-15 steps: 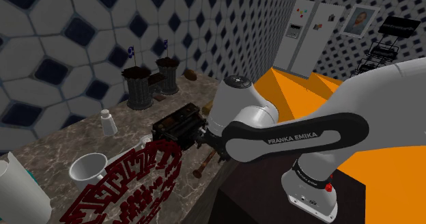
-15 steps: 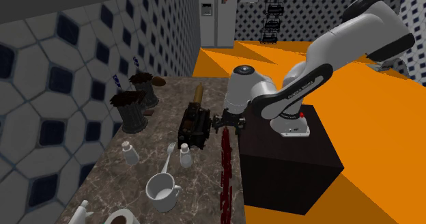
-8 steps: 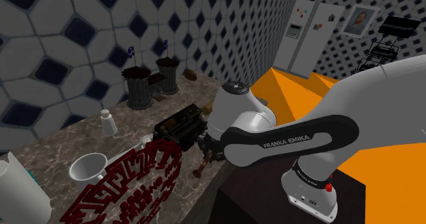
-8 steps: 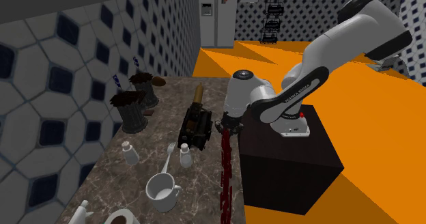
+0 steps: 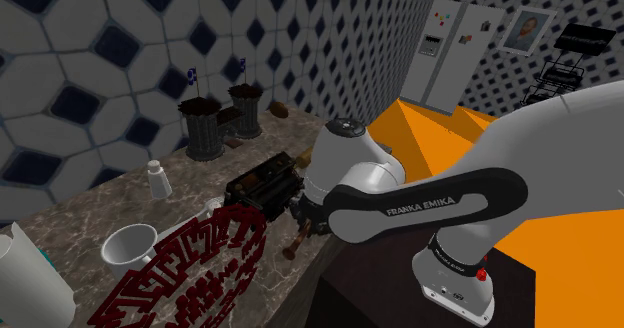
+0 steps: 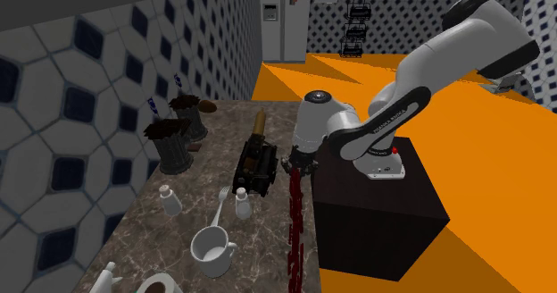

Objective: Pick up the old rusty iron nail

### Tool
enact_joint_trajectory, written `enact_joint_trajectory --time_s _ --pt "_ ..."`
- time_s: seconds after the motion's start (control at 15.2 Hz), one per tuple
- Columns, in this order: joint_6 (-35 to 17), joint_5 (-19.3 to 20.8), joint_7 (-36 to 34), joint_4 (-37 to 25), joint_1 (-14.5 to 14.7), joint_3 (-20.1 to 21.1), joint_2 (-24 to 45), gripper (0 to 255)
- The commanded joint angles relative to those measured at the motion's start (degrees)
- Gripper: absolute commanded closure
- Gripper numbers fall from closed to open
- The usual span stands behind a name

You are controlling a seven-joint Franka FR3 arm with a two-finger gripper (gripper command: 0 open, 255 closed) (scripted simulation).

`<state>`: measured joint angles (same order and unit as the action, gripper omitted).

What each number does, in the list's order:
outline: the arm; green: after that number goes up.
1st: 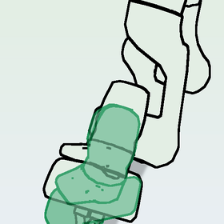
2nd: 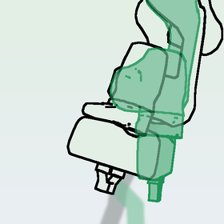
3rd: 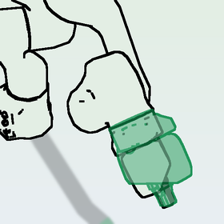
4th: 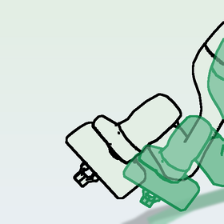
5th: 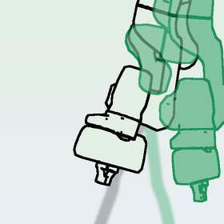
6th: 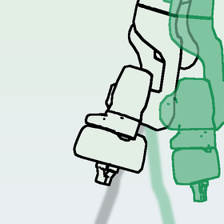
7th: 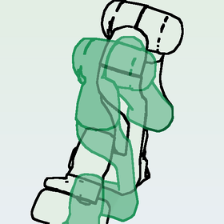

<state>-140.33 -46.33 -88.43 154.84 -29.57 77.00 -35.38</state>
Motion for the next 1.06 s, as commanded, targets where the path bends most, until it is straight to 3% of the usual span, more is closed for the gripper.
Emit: enact_joint_trajectory --time_s 0.0,0.53,0.99 --pt "1.65 0.48 -0.11 -0.21 1.28 -1.87 -1.07 255" --pt "9.93 3.22 -0.60 -1.86 6.00 -10.15 -6.24 255" --pt "14.83 5.14 -0.87 -3.43 7.71 -14.41 -8.95 255"
